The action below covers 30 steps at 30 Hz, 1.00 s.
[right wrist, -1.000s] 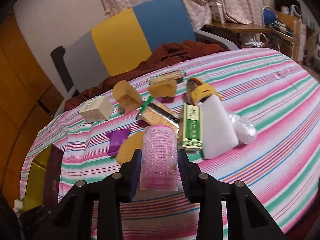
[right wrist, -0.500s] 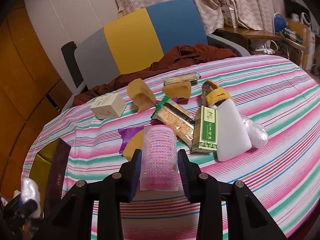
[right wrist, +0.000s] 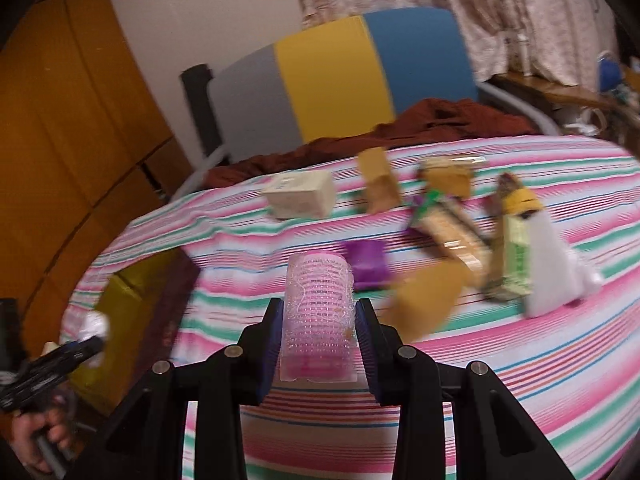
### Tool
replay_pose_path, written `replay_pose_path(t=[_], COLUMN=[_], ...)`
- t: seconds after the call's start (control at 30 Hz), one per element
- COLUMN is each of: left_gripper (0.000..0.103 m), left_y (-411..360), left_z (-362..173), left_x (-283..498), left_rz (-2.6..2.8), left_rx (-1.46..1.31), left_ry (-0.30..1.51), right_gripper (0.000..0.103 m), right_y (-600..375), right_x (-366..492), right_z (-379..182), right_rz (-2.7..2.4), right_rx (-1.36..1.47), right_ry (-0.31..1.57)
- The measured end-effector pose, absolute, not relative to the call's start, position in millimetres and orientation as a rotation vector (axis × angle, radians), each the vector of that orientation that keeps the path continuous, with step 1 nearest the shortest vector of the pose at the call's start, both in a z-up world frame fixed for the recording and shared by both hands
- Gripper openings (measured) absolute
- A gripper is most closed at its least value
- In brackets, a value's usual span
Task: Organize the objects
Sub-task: 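Carry the plastic bag and pink curler to the gold tray with both tools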
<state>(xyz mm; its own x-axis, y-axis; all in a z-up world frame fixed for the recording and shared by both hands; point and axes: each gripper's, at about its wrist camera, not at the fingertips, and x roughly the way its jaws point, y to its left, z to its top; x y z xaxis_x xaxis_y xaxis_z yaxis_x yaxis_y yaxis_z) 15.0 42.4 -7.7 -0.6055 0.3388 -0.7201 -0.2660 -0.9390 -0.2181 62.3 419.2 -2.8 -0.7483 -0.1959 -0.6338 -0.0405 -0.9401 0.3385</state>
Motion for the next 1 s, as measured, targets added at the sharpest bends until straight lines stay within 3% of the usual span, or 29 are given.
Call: replay_pose_path(t=[0.47, 0.63, 1.0], left_gripper=[0.035, 0.043, 0.046], left_y=[-30, -34, -57], left_z=[-53, -58, -36], left_x=[-40, -40, -22], left_rz=[2.539, 2.541, 2.704], left_rx=[-1.462, -1.506, -1.389], left_ry=[-0.320, -0.313, -0.445], right_gripper=[0.037, 0.037, 0.038], right_y=[226, 189, 140], right_x=[16, -1, -34], right_z=[3, -14, -42], right_rz=[-2.449, -2.371, -2.320], right_rx=[1.070, 1.151, 1.227], right_ry=[-0.333, -0.295, -0.224])
